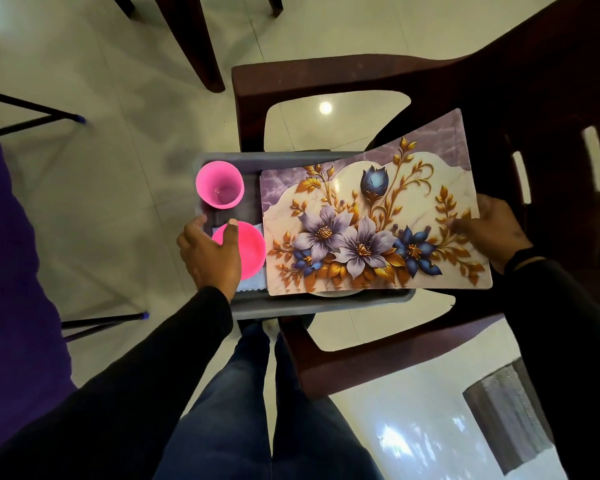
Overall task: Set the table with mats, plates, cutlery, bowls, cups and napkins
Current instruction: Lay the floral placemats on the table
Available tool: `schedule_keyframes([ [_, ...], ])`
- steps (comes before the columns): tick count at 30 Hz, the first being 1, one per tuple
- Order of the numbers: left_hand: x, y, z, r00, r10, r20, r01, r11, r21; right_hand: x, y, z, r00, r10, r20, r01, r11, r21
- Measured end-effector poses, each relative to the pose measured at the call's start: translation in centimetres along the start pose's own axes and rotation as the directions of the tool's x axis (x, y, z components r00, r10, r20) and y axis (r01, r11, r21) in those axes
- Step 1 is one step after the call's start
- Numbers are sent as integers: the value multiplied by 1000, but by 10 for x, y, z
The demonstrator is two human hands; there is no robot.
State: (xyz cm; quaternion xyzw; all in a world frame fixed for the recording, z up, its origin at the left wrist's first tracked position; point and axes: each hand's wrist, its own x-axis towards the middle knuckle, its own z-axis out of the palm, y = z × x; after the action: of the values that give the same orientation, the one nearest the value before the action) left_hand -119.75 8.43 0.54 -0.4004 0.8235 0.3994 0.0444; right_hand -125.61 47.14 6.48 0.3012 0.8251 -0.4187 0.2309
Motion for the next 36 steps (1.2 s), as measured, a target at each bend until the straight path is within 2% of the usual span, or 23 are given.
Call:
schedule_keyframes([
  [11,-23,22,14,993,102,55,-104,994,25,-44,-30,-12,990,-144,3,144,990,9],
  [17,-33,32,16,988,120,95,-115,992,-55,-68,-49,-30,984,-173,40,171,984,54],
  [19,-37,36,17,980,129,150,-114,988,-102,-79,-56,-39,980,-196,39,194,980,52],
  [23,-42,41,22,937,73,343,-17,987,-161,-102,-65,-61,969,-248,18,247,969,21],
  [28,-49,58,24,832,19,555,112,973,-201,-130,-70,-93,963,-270,-2,270,962,37],
  [32,-52,70,21,775,16,632,140,971,-196,-146,-66,-117,952,-303,-50,307,944,119],
  [36,-55,84,7,763,58,643,149,953,-263,-159,-59,-145,975,-206,81,183,958,223],
])
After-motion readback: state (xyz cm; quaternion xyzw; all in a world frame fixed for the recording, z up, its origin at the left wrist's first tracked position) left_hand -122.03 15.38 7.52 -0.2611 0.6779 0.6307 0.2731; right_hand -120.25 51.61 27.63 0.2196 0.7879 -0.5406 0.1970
